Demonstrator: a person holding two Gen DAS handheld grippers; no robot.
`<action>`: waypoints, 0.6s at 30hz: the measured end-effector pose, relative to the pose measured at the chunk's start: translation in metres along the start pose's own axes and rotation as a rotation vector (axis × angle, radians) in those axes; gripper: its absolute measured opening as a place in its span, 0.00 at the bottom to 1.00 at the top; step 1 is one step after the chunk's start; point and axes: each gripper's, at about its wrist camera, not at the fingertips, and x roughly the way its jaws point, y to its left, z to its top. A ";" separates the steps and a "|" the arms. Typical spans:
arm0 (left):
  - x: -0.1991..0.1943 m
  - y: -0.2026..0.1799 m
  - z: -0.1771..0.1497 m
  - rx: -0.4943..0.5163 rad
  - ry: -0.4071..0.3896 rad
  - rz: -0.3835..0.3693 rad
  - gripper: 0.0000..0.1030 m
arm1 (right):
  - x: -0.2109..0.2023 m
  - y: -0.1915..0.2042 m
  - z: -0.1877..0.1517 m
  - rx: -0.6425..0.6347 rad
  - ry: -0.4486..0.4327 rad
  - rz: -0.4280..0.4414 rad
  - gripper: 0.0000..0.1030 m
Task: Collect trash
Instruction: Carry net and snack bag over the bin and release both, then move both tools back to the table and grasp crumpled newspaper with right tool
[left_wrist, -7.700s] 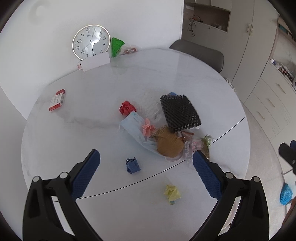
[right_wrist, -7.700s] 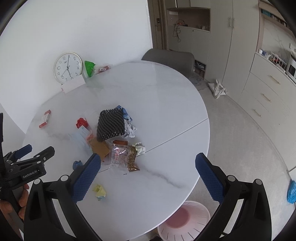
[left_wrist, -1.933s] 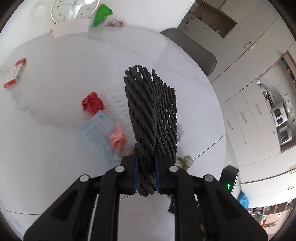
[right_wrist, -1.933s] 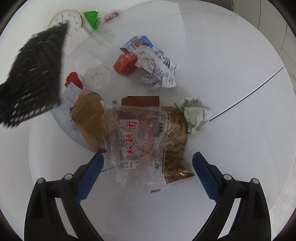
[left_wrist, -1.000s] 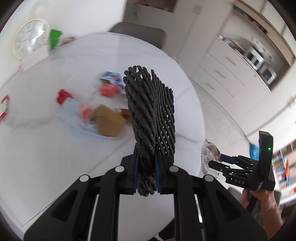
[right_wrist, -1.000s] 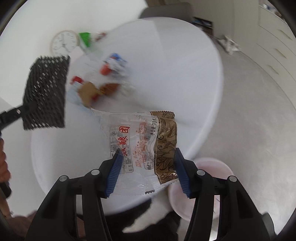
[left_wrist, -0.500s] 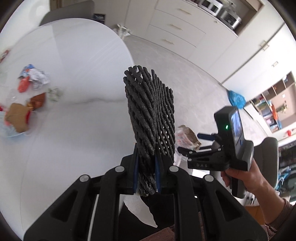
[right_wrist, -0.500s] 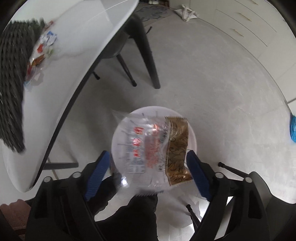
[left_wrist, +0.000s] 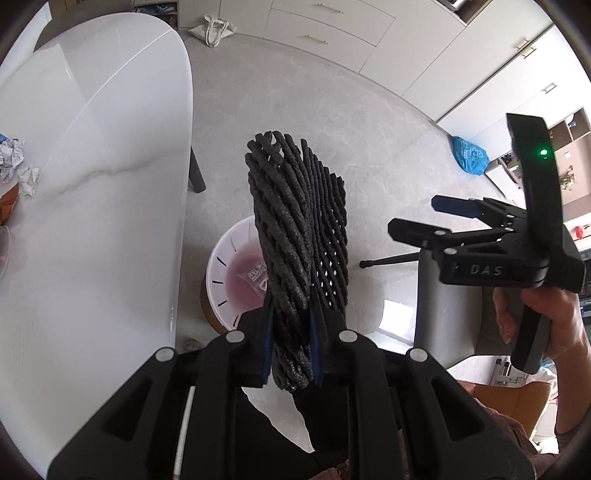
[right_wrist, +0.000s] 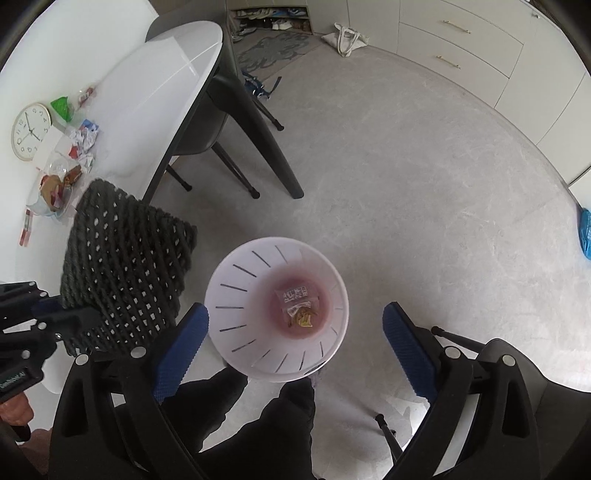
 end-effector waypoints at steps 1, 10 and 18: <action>0.001 0.001 0.000 -0.004 0.002 0.001 0.27 | -0.001 -0.001 0.001 0.001 -0.005 -0.001 0.92; -0.022 -0.005 0.002 -0.018 -0.037 0.080 0.88 | -0.009 -0.006 0.006 -0.001 -0.039 -0.017 0.92; -0.033 0.003 -0.001 -0.077 -0.058 0.078 0.89 | -0.011 0.001 0.009 -0.015 -0.050 -0.016 0.92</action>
